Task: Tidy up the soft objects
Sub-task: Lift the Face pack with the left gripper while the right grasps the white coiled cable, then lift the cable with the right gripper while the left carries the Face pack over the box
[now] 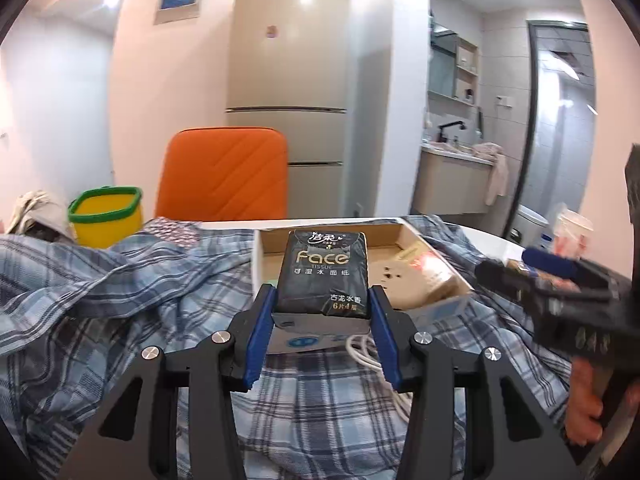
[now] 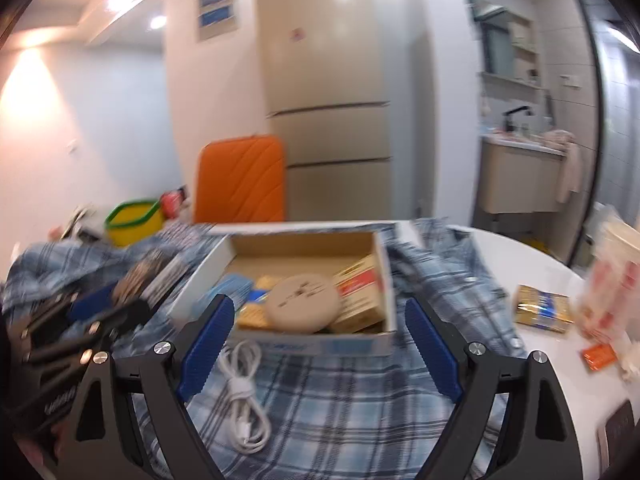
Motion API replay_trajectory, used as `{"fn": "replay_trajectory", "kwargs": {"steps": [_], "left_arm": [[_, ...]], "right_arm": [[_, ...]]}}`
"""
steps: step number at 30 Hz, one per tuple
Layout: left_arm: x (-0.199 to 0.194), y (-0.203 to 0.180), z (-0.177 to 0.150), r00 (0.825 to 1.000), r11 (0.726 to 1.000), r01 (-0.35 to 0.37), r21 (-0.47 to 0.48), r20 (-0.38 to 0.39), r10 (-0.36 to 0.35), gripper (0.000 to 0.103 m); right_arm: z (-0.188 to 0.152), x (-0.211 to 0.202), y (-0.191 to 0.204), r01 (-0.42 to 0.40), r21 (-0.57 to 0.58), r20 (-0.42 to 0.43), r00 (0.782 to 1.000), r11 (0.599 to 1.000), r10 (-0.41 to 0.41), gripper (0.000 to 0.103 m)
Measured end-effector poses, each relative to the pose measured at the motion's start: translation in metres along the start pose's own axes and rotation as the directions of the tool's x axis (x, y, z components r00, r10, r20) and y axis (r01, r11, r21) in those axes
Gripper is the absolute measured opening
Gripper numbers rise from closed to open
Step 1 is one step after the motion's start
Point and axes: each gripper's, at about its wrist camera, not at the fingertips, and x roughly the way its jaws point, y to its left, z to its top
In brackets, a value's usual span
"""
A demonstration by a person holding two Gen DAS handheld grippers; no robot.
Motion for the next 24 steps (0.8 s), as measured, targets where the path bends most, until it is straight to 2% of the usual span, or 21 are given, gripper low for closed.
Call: {"fn": "replay_trajectory", "kwargs": {"steps": [3,4,8,9,12,14,16,17,19,20,22,24], "left_arm": [[0.002,0.008,-0.001,0.999,0.998,-0.040,-0.043,-0.019,0.039,0.045],[0.005,0.012,-0.001,0.998,0.997,-0.050,-0.058,-0.032,0.048,0.045],[0.011,0.020,-0.004,0.997,0.994,-0.049,-0.095,-0.068,0.043,0.045],[0.011,0.019,-0.004,0.997,0.994,-0.048,-0.095,-0.070,0.042,0.045],[0.010,0.016,-0.005,0.997,0.996,-0.044,-0.082,-0.066,0.039,0.045],[0.008,0.015,-0.005,0.997,0.996,-0.042,-0.076,-0.060,0.038,0.045],[0.008,0.016,-0.004,0.998,0.996,-0.041,-0.075,-0.056,0.037,0.045],[0.008,0.017,-0.004,0.998,0.996,-0.040,-0.074,-0.056,0.036,0.045],[0.009,0.017,-0.004,0.998,0.997,-0.037,-0.072,-0.059,0.033,0.045],[0.009,0.017,-0.004,0.998,0.997,-0.037,-0.072,-0.058,0.033,0.045],[0.008,0.016,-0.003,0.998,0.997,-0.037,-0.071,-0.056,0.033,0.045],[0.007,0.016,-0.003,0.998,0.997,-0.038,-0.071,-0.052,0.034,0.045]], "right_arm": [[-0.003,0.013,0.015,-0.060,-0.055,-0.060,0.997,0.997,0.057,0.089],[-0.004,0.018,0.020,-0.081,-0.072,-0.080,0.994,0.994,0.075,0.083],[-0.013,0.039,0.030,-0.116,-0.104,-0.165,0.981,0.988,0.097,0.079],[-0.015,0.044,0.032,-0.130,-0.107,-0.190,0.976,0.986,0.108,0.074],[-0.023,0.063,0.038,-0.170,-0.113,-0.277,0.951,0.979,0.134,0.066],[-0.029,0.076,0.042,-0.200,-0.110,-0.345,0.926,0.974,0.151,0.060],[-0.036,0.089,0.045,-0.217,-0.113,-0.413,0.898,0.970,0.153,0.058],[-0.038,0.091,0.046,-0.219,-0.115,-0.429,0.891,0.969,0.151,0.057],[-0.040,0.095,0.047,-0.219,-0.120,-0.440,0.886,0.968,0.146,0.046],[-0.040,0.096,0.047,-0.217,-0.120,-0.443,0.885,0.969,0.143,0.045],[-0.041,0.098,0.047,-0.207,-0.121,-0.449,0.884,0.971,0.132,0.033],[-0.042,0.101,0.048,-0.204,-0.126,-0.457,0.881,0.971,0.125,0.027]]}}
